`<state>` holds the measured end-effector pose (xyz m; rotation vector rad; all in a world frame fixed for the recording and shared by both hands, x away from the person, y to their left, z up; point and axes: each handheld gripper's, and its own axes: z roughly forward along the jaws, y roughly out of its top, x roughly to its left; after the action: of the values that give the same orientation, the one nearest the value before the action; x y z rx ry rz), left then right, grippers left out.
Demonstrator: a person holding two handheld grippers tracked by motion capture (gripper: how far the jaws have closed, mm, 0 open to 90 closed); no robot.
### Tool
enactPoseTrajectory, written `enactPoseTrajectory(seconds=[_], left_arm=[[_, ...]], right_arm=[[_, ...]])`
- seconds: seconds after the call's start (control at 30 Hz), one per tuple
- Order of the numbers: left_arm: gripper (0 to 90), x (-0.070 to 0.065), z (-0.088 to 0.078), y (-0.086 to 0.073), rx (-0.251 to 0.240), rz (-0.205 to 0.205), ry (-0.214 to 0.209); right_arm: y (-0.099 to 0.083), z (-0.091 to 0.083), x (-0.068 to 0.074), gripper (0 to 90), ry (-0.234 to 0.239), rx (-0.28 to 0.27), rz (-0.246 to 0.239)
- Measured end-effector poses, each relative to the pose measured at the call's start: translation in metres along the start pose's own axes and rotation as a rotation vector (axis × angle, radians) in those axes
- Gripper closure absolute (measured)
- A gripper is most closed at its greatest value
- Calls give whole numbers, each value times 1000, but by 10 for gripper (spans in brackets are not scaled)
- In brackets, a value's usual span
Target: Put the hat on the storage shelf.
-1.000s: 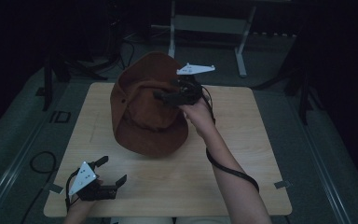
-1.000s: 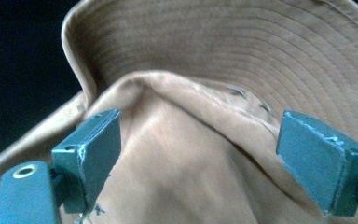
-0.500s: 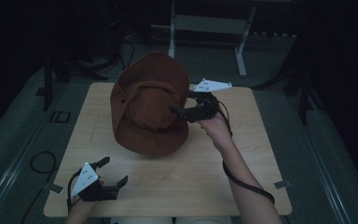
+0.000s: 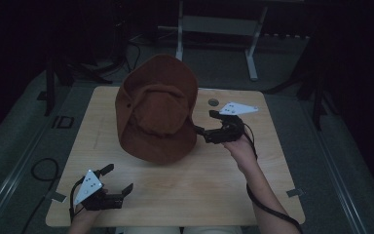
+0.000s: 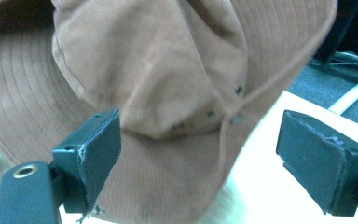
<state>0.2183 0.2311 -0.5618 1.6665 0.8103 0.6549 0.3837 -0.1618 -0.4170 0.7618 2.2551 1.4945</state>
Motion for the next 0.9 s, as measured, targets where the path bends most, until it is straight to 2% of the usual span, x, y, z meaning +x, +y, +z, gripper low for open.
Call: enactPoseTrajectory(seconds=[0.13, 0.27, 0.4, 0.47, 0.63, 0.9], left_arm=[[41, 1, 0, 0, -2, -4, 3], [41, 1, -1, 0, -3, -5, 3], [41, 0, 0, 0, -5, -6, 1], [41, 0, 0, 0, -1, -4, 2], [41, 0, 0, -1, 1, -2, 1], [41, 0, 1, -1, 5, 0, 5]], right_arm=[[-15, -5, -4, 139, -12, 7, 9], [-34, -10, -4, 140, -20, 27, -4], [-55, -15, -7, 141, -17, 35, 8], [-60, -16, -7, 141, -18, 38, 9], [-86, -22, -11, 143, -17, 69, 20], [-115, -36, -13, 142, -25, 73, 38]])
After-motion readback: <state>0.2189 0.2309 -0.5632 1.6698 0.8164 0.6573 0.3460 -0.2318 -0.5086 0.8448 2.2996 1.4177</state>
